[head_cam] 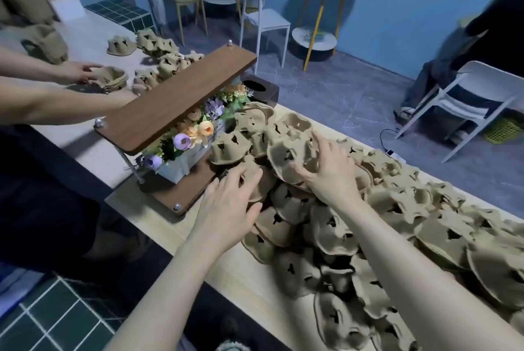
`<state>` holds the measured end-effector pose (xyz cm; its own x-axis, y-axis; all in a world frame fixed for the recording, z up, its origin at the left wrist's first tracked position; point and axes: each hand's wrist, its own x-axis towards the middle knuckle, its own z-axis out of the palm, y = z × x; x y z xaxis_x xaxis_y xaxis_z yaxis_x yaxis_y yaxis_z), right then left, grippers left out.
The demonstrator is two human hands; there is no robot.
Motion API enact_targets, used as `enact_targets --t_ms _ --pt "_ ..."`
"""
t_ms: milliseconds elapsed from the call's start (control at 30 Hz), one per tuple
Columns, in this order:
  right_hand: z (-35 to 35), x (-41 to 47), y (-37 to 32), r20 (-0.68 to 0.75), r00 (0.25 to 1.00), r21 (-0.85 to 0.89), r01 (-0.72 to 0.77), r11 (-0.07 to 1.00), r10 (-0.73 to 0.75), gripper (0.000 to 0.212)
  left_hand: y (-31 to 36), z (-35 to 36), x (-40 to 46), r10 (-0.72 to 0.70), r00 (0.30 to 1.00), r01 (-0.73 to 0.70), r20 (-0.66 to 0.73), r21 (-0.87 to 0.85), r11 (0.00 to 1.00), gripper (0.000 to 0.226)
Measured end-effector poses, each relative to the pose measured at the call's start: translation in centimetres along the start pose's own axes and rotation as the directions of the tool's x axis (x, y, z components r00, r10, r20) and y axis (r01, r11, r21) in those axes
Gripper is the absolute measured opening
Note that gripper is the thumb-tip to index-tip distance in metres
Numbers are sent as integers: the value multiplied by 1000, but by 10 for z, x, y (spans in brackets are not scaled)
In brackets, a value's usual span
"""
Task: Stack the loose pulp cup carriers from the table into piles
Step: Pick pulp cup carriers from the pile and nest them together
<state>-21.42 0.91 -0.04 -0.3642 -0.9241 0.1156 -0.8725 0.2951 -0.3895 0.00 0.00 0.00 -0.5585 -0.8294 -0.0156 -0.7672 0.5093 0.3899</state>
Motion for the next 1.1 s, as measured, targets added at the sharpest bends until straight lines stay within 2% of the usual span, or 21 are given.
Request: enact_targets --t_ms 167,267,367,400,433,467,533,600,667,700,733,800,900,967,1033,1100 --pt "12 11 -9 -89 996 -55 -34 998 29 75 -19 7 15 21 998 -10 55 -187 982 60" --pt "18 10 -9 -119 993 -58 -13 998 6 67 -23 9 22 49 998 -37 50 -227 973 59" --pt "14 0 -13 -218 976 12 12 1000 -9 57 -23 9 27 71 996 -55 50 -265 963 60" --pt "12 -5 -16 -263 965 43 21 999 -9 54 -22 9 28 66 997 -45 51 -335 941 60" --pt "9 -12 -18 -305 952 68 25 997 -3 53 -21 10 29 43 998 -13 55 -451 893 61" --pt "7 -19 -21 -342 940 96 29 995 6 53 -19 10 30 5 998 30 56 -600 800 62" --pt "4 -33 -25 -353 935 181 33 983 34 54 -10 12 31 -85 994 107 73 -835 539 67" --pt "6 -47 -28 -297 954 293 41 955 51 57 2 16 30 -143 985 141 99 -936 324 65" --pt "7 -62 -29 -230 971 387 32 921 63 62 8 19 29 -222 971 133 90 -974 184 50" --pt "7 -69 -29 -190 979 420 12 907 75 64 7 20 27 -254 965 120 72 -976 180 43" --pt "7 -76 -30 -144 985 455 -19 890 94 67 4 21 25 -267 963 103 42 -970 222 40" --pt "3 -86 -30 -26 985 574 -127 809 173 69 -3 23 18 -234 971 50 -51 -912 407 36" --pt "-8 -94 -26 151 949 771 -288 568 276 61 -10 25 8 -4 968 -183 -250 -722 667 31" --pt "-12 -97 -22 229 914 806 -371 462 334 61 -12 30 6 183 918 -369 -352 -588 719 28" --pt "-15 -98 -20 270 894 825 -406 392 358 57 -15 34 6 317 858 -489 -404 -454 745 22" --pt "-15 -100 -19 291 894 839 -410 358 342 36 -16 38 6 391 808 -553 -441 -341 760 24"
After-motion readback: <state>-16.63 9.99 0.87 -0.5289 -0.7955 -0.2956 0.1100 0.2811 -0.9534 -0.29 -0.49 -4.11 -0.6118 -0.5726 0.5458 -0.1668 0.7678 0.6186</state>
